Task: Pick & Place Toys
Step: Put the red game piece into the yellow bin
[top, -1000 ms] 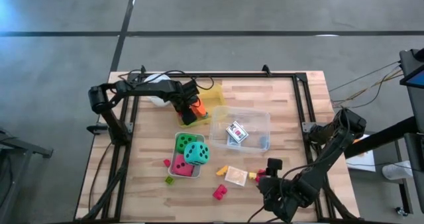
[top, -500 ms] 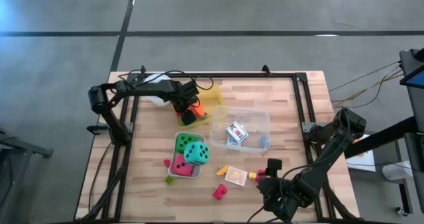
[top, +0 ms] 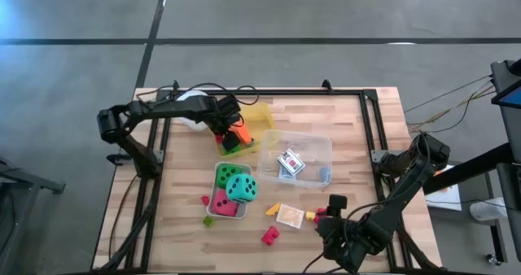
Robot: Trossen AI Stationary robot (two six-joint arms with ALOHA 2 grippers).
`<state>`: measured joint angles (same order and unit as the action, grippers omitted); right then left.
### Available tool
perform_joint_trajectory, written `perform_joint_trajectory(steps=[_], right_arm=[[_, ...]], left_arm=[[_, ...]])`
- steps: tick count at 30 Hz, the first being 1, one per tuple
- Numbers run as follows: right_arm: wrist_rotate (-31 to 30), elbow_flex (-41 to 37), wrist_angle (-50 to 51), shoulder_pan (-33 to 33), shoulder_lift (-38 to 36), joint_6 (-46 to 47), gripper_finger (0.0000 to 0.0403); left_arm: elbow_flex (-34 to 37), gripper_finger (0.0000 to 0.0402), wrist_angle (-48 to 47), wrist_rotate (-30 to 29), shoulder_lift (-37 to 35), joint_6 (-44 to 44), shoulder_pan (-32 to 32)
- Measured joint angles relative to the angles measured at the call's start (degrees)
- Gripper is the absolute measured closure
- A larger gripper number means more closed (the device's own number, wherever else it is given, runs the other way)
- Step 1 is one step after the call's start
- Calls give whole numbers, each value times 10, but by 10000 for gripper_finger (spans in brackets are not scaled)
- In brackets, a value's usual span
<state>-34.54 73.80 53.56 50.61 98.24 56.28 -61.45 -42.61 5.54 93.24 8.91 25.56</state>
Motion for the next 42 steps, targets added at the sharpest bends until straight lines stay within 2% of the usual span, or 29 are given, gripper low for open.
perform_joint_trajectory(steps=[3, 8, 13, 17, 23, 27, 29, 31, 38, 42], right_arm=[[1, 0, 0, 0, -1, 14, 186], [2, 0, 5, 0, -3, 74, 186], [36, 0, 62, 0, -3, 209, 186], [51, -2, 75, 3, -3, 326, 186], [65, -6, 69, 8, 3, 385, 186], [62, -17, 76, 8, 6, 534, 186], [61, -23, 73, 8, 6, 580, 186], [51, -32, 73, 15, 6, 628, 186], [-53, -79, 17, 57, 6, 759, 186], [-88, -112, -32, 62, 6, 767, 186]], left_arm=[[0, 144, -12, -7, -19, 1, 0], [0, 144, -51, -61, -56, 14, 0], [0, 144, -79, -77, -109, 70, -11], [0, 144, -87, -77, -155, 83, -46], [0, 144, -91, -105, -209, 129, -126], [0, 144, -93, -111, -226, 161, -179], [0, 144, -93, -115, -229, 170, -200], [0, 144, -94, -121, -230, 172, -219], [0, 144, -97, -123, -230, 172, -257], [0, 144, -98, -123, -230, 172, -267]])
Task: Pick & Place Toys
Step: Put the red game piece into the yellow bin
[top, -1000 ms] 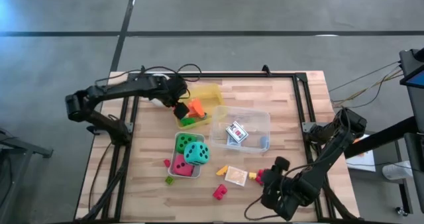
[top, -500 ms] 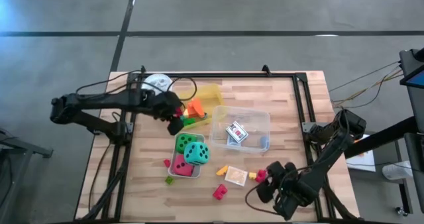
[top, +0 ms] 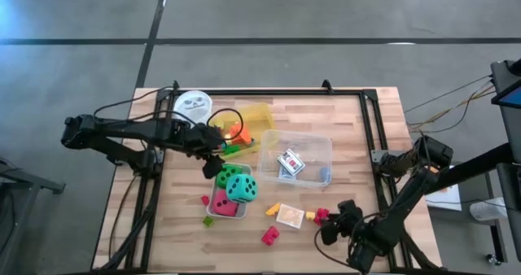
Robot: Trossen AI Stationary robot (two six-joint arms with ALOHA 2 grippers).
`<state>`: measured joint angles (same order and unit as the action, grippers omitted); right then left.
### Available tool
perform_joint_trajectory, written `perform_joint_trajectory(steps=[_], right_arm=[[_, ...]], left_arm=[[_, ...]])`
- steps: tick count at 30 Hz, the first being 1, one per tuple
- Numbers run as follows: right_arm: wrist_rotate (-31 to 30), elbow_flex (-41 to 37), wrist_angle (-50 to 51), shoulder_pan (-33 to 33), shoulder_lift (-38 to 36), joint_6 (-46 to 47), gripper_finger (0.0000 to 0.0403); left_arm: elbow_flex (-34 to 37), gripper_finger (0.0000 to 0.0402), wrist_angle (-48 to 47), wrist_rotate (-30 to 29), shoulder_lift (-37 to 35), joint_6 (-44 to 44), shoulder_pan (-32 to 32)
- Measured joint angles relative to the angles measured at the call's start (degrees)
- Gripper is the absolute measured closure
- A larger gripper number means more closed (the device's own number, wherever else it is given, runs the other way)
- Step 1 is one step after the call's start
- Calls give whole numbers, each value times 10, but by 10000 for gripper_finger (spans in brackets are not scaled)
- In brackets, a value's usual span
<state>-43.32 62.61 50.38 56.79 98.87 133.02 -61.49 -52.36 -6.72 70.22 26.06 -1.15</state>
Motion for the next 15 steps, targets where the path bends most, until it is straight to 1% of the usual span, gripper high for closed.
perform_joint_trajectory(steps=[2, 7, 10, 15], right_arm=[[-17, -15, -40, -2, 0, -2, 186], [-5, -45, -85, -1, 0, 3, 186], [12, -52, -89, 2, 0, 1, 186], [19, -55, -88, 11, 0, -1, 186]], left_arm=[[0, 144, 0, 0, 0, 0, -1], [0, 144, -4, 0, 0, 7, -3], [0, 144, -4, 0, 0, 18, -3], [0, 144, -4, 0, 0, 26, -3]])
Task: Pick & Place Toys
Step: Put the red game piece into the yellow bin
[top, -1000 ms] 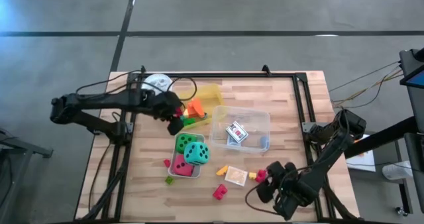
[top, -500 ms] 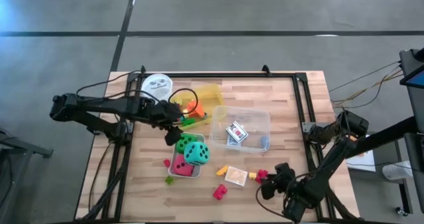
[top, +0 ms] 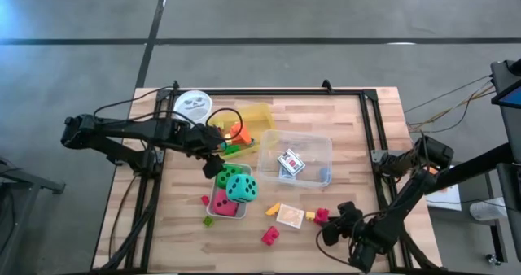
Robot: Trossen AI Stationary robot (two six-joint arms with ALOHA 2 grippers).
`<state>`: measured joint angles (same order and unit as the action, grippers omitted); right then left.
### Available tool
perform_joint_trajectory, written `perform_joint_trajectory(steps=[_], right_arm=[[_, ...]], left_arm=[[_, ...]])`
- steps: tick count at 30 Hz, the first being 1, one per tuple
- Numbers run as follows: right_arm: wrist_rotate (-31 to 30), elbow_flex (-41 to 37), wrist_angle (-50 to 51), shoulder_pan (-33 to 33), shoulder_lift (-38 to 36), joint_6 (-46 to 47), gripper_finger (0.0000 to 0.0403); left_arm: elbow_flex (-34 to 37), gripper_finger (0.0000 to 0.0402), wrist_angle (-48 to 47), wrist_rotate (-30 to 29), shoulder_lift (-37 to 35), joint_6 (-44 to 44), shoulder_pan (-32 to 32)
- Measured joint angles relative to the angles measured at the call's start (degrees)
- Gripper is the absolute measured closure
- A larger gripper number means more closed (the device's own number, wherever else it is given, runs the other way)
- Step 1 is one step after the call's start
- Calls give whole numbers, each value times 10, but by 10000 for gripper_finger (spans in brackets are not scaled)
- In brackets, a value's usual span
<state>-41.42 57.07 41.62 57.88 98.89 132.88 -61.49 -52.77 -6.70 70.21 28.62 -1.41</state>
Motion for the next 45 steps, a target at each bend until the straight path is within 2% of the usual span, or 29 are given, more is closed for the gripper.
perform_joint_trajectory(steps=[5, 24, 45], right_arm=[[39, -8, -1, 1, 0, -17, 186], [20, -37, -10, -22, 2, -15, 186], [8, -64, -64, -45, 6, -27, 186]], left_arm=[[0, 144, 0, 0, 0, 18, 0], [0, 144, 2, 2, 0, 33, 0], [0, 144, 0, 3, 0, 30, 0]])
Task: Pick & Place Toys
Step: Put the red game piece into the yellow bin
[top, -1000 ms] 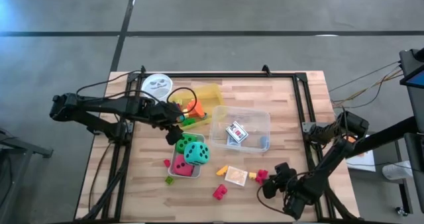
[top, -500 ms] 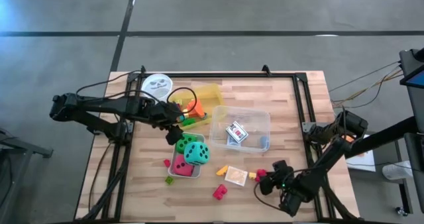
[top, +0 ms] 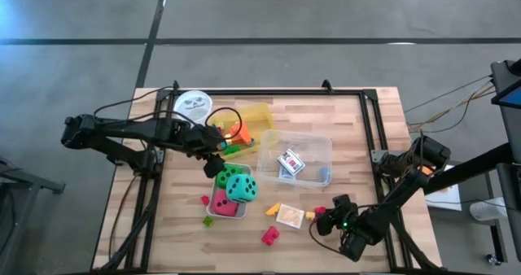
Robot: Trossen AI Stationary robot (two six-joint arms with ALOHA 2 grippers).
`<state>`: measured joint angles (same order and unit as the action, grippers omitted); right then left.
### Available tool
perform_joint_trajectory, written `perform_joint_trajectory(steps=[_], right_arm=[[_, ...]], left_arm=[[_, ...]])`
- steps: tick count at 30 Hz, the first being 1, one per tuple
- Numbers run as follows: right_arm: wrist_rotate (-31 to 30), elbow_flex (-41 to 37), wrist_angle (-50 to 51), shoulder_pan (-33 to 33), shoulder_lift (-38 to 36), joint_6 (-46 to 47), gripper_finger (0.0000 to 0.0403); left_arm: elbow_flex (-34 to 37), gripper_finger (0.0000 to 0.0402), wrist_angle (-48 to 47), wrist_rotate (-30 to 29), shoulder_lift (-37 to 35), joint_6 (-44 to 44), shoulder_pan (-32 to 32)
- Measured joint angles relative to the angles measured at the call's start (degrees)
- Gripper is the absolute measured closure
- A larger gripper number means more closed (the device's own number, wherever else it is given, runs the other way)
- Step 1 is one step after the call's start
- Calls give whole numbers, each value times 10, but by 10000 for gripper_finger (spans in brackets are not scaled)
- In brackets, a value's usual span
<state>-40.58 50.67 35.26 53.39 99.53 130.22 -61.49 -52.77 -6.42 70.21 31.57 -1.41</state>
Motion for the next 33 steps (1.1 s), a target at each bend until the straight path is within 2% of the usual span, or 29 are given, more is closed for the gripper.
perform_joint_trajectory(steps=[6, 10, 13, 19, 22, 29, 33], right_arm=[[-3, -27, -67, -8, 0, -21, 186], [-6, -32, -76, -11, 0, -30, 195], [-11, -32, -76, -11, 0, -37, 232], [-23, -31, -78, -11, -1, -46, 344], [-23, -30, -81, -11, -2, -61, 381], [-21, -31, -85, -11, -5, -80, 385], [-16, -21, -70, -11, -16, -122, 386]], left_arm=[[0, 144, 0, 0, 0, 0, 0], [0, 144, 0, 0, 0, 0, 0], [0, 144, -4, 2, 0, 0, 0], [0, 144, -7, 4, 0, 0, 0], [0, 144, -9, 4, 0, 0, 0], [0, 144, -13, 4, 0, 0, 0], [0, 144, -13, 5, 0, 0, 0]])
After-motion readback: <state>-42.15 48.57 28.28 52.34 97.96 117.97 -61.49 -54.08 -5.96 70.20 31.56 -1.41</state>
